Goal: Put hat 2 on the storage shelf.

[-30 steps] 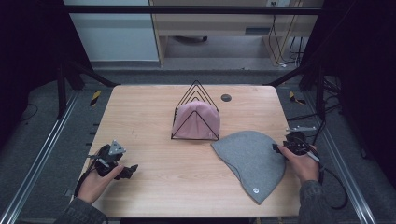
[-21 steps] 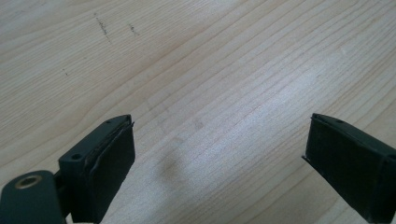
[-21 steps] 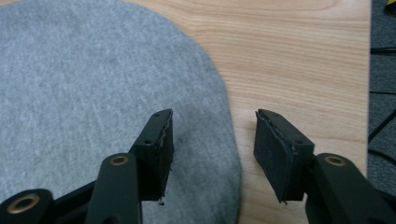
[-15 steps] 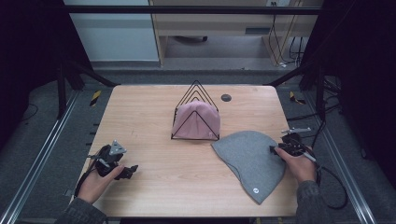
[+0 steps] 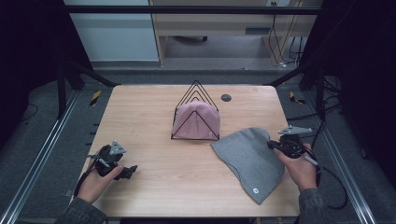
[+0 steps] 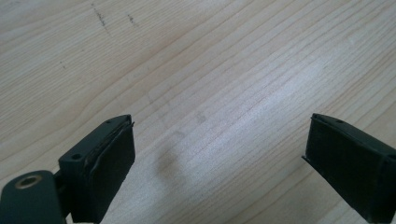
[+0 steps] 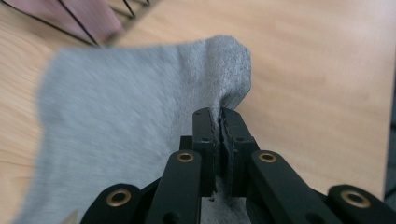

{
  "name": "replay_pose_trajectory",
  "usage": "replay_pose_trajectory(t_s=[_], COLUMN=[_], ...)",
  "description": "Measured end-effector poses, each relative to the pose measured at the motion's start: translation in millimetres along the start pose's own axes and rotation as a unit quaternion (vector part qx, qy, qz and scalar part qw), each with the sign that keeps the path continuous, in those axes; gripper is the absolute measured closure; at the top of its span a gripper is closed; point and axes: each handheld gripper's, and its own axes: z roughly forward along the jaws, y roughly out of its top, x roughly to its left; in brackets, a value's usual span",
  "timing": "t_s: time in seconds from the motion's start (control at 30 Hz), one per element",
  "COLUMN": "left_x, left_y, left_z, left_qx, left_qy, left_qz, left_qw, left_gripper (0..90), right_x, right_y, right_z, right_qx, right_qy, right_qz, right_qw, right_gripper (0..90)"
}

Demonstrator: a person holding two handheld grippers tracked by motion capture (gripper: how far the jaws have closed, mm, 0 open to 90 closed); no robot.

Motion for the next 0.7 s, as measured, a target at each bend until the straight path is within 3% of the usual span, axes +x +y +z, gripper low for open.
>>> replay_pose_trajectory(t_s=[0.13,0.33,0.7], left_x=[0.5,-1.8,-7.1], left_y=[0.6,1.4,3.0], left_z=[0.0,1.7,-4.2], left_qx=[-0.003,-0.001,-0.017], left_qy=[-0.002,-0.008,-0.025], left_qz=[-0.001,0.004,0.013], left_qw=[1.0,1.0,0.9995], left_gripper=[8.0,7.9,7.7], right_x=[17.3,38.5,68.0], right_y=[20.5,49.0,80.6], right_z=[-34.8,-76.3,-113.6], right_qx=[-0.041,-0.081,-0.107], right_qy=[0.008,0.024,0.042], right_qz=[-0.04,-0.086,-0.151], right_qw=[0.9983,0.9927,0.9819], right_gripper=[86.0,86.0,86.1])
